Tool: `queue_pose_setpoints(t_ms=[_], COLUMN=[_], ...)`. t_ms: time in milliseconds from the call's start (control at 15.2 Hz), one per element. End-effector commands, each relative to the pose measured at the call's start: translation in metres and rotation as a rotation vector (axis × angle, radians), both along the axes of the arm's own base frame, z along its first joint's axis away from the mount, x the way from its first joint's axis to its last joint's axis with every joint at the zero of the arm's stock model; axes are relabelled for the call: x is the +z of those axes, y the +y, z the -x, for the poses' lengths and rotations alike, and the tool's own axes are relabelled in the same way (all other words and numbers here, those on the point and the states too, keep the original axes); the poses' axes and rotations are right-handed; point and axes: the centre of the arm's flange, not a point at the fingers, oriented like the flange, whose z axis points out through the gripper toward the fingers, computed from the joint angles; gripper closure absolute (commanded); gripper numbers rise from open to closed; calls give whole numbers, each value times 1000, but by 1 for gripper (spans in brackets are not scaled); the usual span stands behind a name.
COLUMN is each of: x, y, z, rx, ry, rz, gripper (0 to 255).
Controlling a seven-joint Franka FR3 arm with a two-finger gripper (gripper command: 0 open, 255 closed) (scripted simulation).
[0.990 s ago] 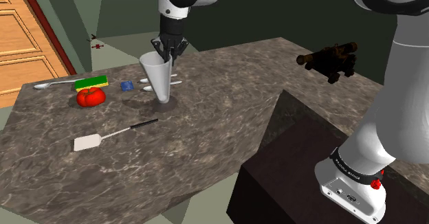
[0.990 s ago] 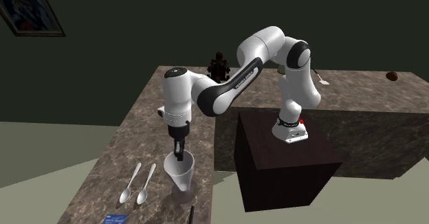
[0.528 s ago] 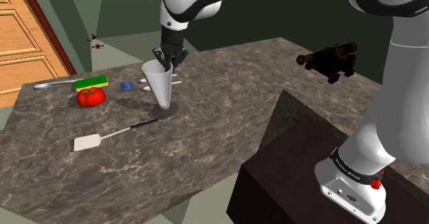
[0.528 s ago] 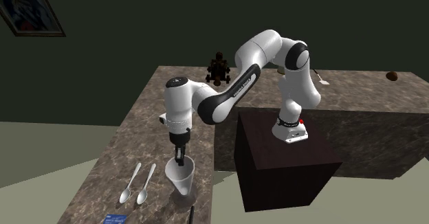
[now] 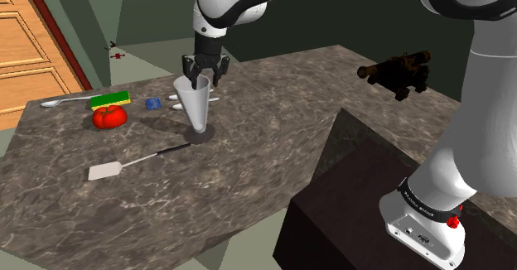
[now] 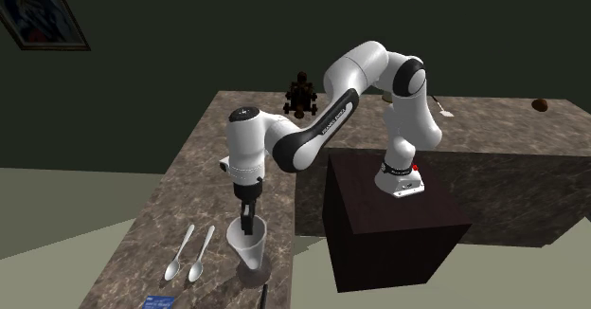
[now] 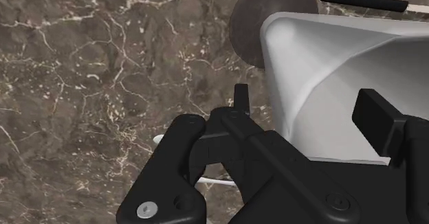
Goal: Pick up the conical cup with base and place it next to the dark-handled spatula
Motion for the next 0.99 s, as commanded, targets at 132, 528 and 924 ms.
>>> queue_pose_setpoints(t_ms=[132, 528, 924], x=[0, 49, 49], y=[0, -9, -9], z=[0, 3, 3], rx=[0, 0, 0], ry=[0, 0, 0], rz=[0, 0, 0], gripper=[0, 0, 0])
